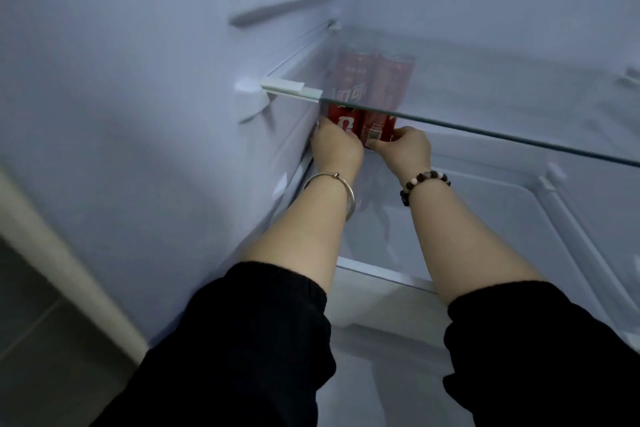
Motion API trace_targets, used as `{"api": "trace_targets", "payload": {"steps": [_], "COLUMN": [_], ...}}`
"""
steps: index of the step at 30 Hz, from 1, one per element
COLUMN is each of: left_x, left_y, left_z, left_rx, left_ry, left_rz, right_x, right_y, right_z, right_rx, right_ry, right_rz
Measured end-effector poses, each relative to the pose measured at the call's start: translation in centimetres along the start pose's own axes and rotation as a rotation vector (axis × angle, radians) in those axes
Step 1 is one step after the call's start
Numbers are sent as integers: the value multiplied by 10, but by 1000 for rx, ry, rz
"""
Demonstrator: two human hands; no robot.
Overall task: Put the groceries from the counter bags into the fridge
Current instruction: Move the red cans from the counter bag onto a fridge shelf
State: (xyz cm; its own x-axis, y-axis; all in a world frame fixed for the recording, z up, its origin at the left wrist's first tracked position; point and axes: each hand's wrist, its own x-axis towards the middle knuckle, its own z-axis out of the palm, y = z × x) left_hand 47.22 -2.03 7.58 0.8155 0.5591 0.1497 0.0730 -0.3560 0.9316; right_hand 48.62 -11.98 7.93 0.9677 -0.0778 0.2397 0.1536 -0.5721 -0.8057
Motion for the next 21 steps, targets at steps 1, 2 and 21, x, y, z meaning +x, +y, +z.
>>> {"api": "trace_targets", "payload": {"steps": [1, 2, 21], "left_x": [-7, -14, -257], "left_y": [1, 2, -51], "left_z": [-5, -9, -107], "left_rx": [-50, -86, 212], "left_ry": [-4, -11, -446], "left_rz": [-33, -55, 696], "right_x": [-3, -7, -315], "right_y": [-1, -1, 40], "right_z": [-2, -4, -94], "right_rx": [-31, -62, -437], "right_ry": [-10, -9, 332], "right_rz": [13, 19, 79]}}
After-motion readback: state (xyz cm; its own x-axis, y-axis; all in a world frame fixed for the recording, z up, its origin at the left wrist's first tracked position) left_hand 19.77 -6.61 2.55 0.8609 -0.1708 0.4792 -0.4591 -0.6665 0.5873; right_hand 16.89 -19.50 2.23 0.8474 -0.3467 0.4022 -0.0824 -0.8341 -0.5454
